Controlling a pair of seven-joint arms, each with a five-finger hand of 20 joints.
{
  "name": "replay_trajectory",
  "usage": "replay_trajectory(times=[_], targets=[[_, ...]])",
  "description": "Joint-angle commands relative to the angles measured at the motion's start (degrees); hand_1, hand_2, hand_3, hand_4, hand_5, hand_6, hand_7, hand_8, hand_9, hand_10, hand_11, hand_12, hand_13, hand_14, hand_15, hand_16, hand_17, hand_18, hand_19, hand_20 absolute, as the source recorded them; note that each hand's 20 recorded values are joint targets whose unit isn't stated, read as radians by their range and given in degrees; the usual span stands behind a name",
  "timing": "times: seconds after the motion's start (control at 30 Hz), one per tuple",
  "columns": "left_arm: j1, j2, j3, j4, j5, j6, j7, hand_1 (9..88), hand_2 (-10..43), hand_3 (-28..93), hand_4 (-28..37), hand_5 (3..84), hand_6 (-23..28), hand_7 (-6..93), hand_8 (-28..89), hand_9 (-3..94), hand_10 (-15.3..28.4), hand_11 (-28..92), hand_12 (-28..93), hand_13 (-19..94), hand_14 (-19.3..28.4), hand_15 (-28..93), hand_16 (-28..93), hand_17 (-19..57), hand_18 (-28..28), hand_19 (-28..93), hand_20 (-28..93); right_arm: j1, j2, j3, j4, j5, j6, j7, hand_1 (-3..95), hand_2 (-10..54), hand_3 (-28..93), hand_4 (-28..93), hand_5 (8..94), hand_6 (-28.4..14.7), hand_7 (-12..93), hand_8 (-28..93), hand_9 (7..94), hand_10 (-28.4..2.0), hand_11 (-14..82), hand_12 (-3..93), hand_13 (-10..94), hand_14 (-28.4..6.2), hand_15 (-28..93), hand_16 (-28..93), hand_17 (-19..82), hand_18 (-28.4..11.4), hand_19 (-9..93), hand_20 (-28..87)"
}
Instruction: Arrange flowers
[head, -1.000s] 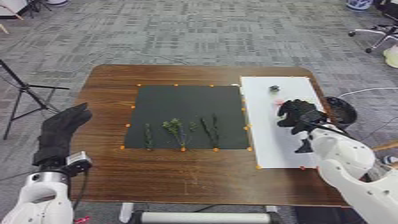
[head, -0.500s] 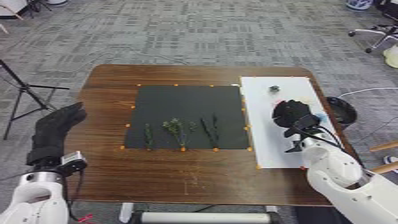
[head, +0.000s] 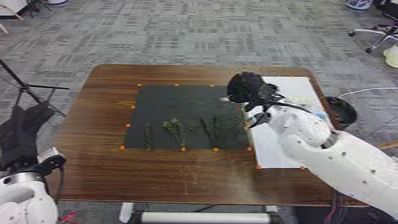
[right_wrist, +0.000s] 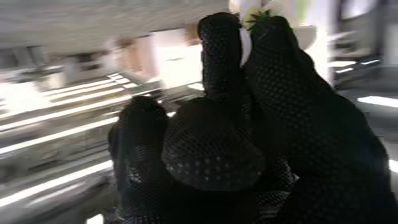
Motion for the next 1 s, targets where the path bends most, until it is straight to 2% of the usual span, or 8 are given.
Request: replay_trajectory(times=[0.03,0.4,0.47,0.53,0.57,0.7,0.8,1.0], targets=[[-1.9,1.56,1.31,0.99,-0.6,1.94,-0.46,22.7,32.5,54,-28.3,55.4,3.4,12.7,-7,53.1,15.5,21,12,38,15.7,17,-1,8.3,10.2,8,17,14.6,-13.0,-5.1,0.1,0.6,-6.4,-5.2,61.2,-9.5,56,-14,77.5,1.7,21,9,88.0,-9.5,4.5,32.6,91,-0.9,64,33,66,-12.4,93,66],[-1.9,2.42,1.35,0.57,-1.09,1.85,-1.05,22.4,32.5,56,-28.3,55.4,3.7,12.7,-7,52.8,15.5,21,12,38,15.8,18,-1,8.4,10.2,8,17,15.1,-26.6,-5.4,6.3,4.5,-16.4,-6.8,61.1,-9.5,57,-14,77.4,1.7,21,9,88.2,-9.5,4.4,32.3,91,-0.7,64,33,66,-12.4,93,66],[-1.7,2.36,1.41,0.44,-1.66,2.41,-0.93,22.3,32.4,56,-28.3,55.4,3.7,12.7,-7,52.8,15.4,21,12,39,15.8,18,-1,8.3,10.2,8,17,13.7,-29.1,-5.2,7.8,4.2,-18.1,-7.4,61.0,-9.5,57,-14,77.5,1.8,21,9,88.2,-9.6,4.3,32.3,91,-0.7,64,33,66,-12.4,93,66],[-2.9,2.74,2.16,0.97,-2.32,2.62,-0.83,22.2,32.4,56,-28.3,55.4,3.6,12.7,-7,52.6,15.3,21,12,39,15.8,18,-1,8.3,10.2,8,17,12.4,-31.3,-4.7,9.4,3.1,-20.2,-8.8,61.0,-9.5,57,-14,77.5,1.8,21,9,88.1,-9.6,4.4,32.3,91,-0.7,64,33,66,-12.4,93,66],[-4.7,3.28,3.18,1.81,-2.16,3.02,-1.34,22.0,32.3,57,-28.3,55.4,3.7,12.7,-7,52.5,15.4,21,12,39,15.9,18,-1,8.3,10.3,8,17,11.6,-33.0,-3.2,11.4,2.0,-22.0,-10.7,61.0,-9.5,57,-14,77.5,1.8,21,9,88.2,-9.6,4.3,32.1,91,-0.7,64,33,66,-12.4,93,66],[-4.9,3.56,4.36,1.59,-2.05,1.81,-0.6,21.6,32.1,57,-28.3,55.2,3.6,12.7,-7,52.3,15.3,21,12,38,16.0,18,-1,8.2,10.3,9,17,9.6,-33.6,-4.6,10.3,-1.1,-22.0,-11.0,61.0,-9.5,57,-14,77.5,2.0,21,9,88.0,-9.5,4.1,31.7,91,-0.7,64,33,66,-12.4,93,66],[-5.1,3.67,4.68,1.5,-1.51,0.82,-0.88,21.5,32.0,57,-28.3,55.1,3.6,12.8,-7,52.3,15.4,21,12,39,16.0,18,-1,8.1,10.4,9,17,7.6,-35.1,-3.7,11.4,-2.9,-23.2,-11.1,60.7,-9.5,57,-14,77.7,2.2,21,8,88.0,-9.0,3.8,31.1,91,-0.7,64,33,66,-12.4,93,67],[-5.7,3.85,5.57,1.66,-1.8,0.13,-0.56,21.6,31.8,58,-28.3,55.0,3.7,12.8,-7,52.1,15.3,21,12,38,16.0,18,-1,8.1,10.4,9,17,5.7,-36.3,-3.2,12.7,-7.9,-24.8,-11.3,60.3,-9.5,57,-15,77.7,2.6,21,7,88.2,-8.5,3.7,30.5,91,-0.7,64,33,65,-12.5,93,67]])
